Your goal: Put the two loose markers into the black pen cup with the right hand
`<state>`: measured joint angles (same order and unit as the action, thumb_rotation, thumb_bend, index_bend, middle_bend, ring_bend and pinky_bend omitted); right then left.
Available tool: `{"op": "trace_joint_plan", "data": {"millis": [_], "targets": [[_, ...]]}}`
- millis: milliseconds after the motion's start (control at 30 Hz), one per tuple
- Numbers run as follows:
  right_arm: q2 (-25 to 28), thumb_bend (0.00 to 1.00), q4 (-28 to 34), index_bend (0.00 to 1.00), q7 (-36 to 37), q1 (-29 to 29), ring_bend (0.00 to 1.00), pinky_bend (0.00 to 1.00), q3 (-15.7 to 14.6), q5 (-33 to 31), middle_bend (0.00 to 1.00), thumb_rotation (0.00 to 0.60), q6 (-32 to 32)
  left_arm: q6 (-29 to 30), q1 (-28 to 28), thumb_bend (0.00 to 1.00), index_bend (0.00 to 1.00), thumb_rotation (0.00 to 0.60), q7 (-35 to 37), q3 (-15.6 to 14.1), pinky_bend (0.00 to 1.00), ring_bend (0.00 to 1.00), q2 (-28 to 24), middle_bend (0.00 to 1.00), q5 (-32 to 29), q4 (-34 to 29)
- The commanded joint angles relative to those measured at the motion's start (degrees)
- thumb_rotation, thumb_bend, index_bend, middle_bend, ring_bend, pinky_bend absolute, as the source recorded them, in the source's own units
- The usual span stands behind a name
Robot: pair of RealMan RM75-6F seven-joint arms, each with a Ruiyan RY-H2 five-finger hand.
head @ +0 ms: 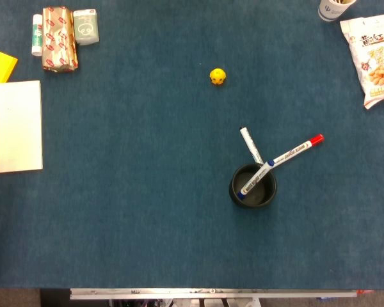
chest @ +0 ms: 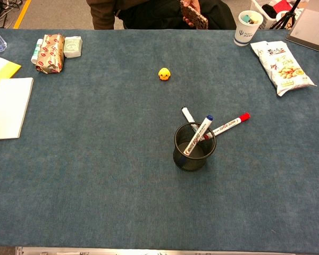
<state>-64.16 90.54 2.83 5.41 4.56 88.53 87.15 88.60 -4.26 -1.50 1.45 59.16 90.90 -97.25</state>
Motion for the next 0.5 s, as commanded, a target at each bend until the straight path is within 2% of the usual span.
{"op": "trace_joint_plan", "data": {"millis": [33, 267, 500], "targets": [[-0.03, 0.23, 0.03, 0.44, 0.03, 0.26, 0.13, 0.03, -0.11, 0.23, 0.32, 0.6, -0.36, -0.1, -0.05, 0.2, 0.11, 0.6, -0.17, -0.01, 0.24, 0.19, 0.01, 0.17, -0.02, -0.07], [-0.46, 0.23, 0.42, 0.44, -0.18, 1.86, 0.13, 0.03, -0.6, 2.57, 0.32, 0.6, -1.75, 0.4, 0.25, 0.2, 0.11, 0.6, -0.3, -0.12, 0.24, 0.19, -0.23, 0.17, 0.15, -0.36], [-1.5, 0.23, 2.63, 0.46, -1.55, 5.44, 0.13, 0.03, -2.05, 5.68, 0.34, 0.6, -7.0, 0.82, 0.59, 0.2, 0.11, 0.6, 0.16, -0.37, 0.24, 0.19, -0.29, 0.17, 0.47, -0.1]]}}
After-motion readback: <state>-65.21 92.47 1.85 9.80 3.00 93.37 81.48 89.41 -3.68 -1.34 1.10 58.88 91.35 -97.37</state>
